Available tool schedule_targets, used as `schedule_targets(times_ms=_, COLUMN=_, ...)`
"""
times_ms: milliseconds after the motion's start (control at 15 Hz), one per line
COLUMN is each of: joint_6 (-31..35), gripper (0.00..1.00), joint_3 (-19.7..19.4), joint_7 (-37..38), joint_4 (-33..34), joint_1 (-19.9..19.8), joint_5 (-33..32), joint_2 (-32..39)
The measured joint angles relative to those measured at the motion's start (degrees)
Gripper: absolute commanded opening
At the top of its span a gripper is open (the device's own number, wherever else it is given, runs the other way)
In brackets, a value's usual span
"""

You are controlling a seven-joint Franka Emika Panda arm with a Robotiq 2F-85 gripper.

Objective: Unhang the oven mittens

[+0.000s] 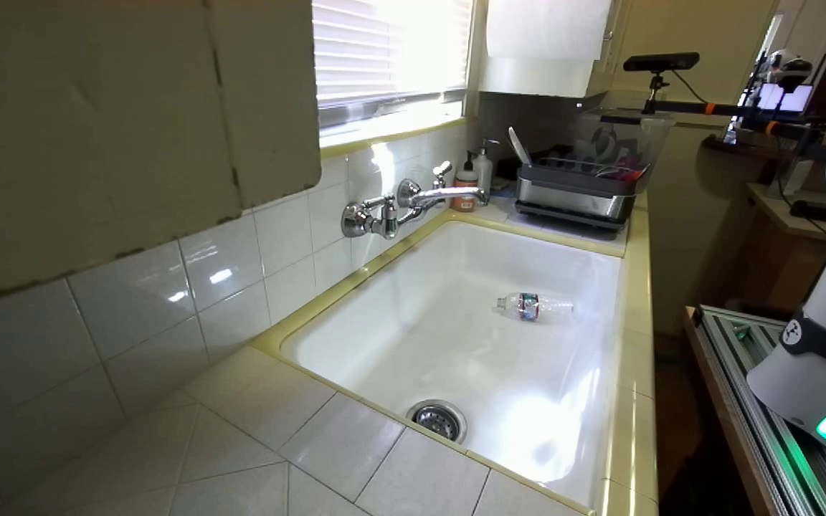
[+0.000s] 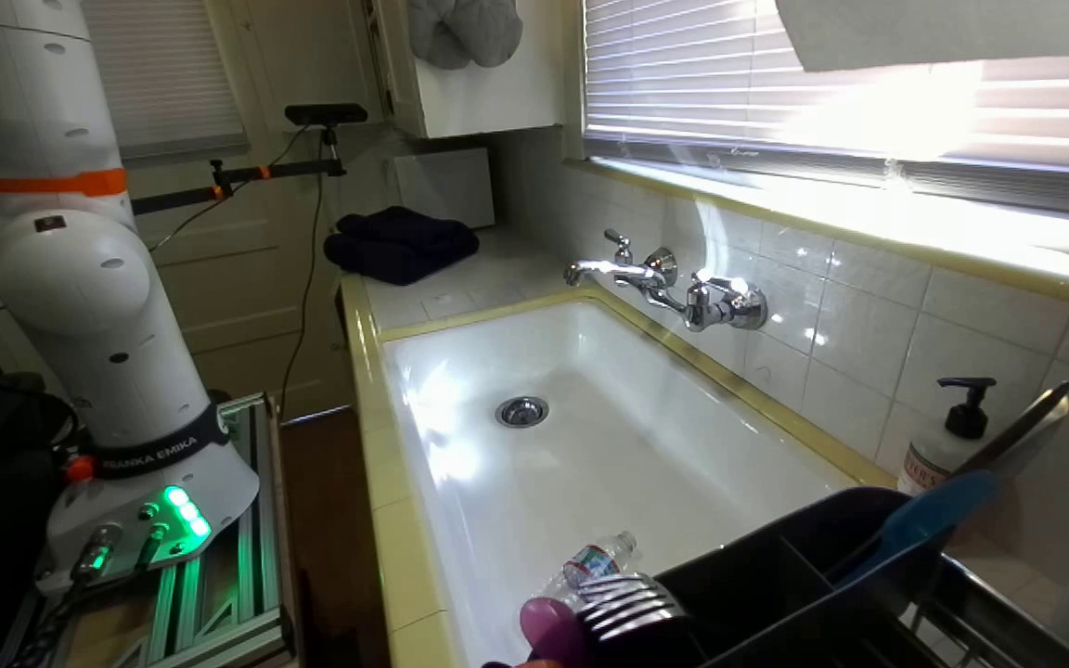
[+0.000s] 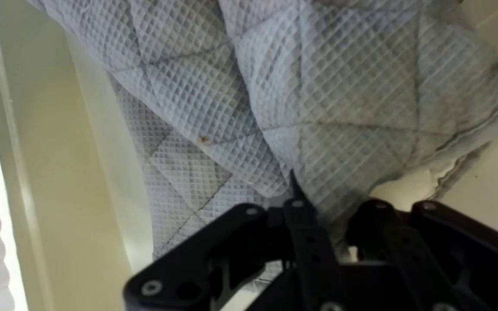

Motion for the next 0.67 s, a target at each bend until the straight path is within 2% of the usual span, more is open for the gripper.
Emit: schedule_targets(times_ms=667, joint_6=-0.5, gripper=0.02, joint_3=0.0, joint_7=4.8, joint_4=6.2, joint_1=0.0, joint_5=0.1, joint_2=1.5)
